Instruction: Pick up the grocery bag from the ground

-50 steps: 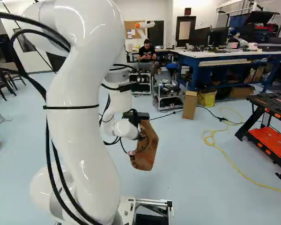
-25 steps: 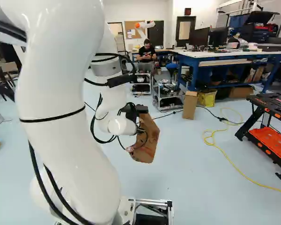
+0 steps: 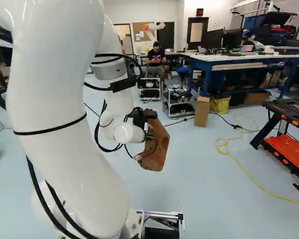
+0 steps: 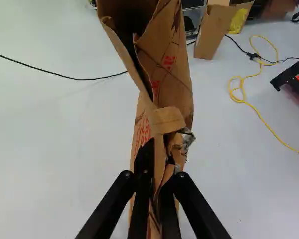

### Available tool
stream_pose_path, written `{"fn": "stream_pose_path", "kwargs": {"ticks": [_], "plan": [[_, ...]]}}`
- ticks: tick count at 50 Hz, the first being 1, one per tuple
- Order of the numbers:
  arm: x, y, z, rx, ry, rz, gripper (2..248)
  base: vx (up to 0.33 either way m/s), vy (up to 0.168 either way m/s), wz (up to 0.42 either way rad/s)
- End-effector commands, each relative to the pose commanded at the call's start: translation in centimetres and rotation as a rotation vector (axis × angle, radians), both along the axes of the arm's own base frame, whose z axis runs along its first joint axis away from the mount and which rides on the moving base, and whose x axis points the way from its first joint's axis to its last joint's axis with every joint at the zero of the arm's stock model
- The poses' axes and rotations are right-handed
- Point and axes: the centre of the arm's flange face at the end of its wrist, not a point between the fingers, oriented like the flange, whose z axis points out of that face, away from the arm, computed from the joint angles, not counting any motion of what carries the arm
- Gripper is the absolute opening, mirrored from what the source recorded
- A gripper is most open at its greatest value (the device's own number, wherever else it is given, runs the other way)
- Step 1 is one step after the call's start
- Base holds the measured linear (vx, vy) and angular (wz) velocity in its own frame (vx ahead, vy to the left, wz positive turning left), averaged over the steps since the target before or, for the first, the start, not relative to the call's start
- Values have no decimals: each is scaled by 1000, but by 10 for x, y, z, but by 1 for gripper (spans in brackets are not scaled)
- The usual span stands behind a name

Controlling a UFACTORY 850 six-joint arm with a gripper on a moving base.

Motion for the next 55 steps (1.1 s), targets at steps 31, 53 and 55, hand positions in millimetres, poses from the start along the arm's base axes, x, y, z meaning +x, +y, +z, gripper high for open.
{"fn": "stream_pose_path", "kwargs": {"ticks": [31,53,55], "plan": [[-6,6,13,-6,-55,15,22,0,0,0],[-20,16,35,-15,-157,43,22,0,0,0],[-22,17,37,-16,-169,46,22,0,0,0]]}}
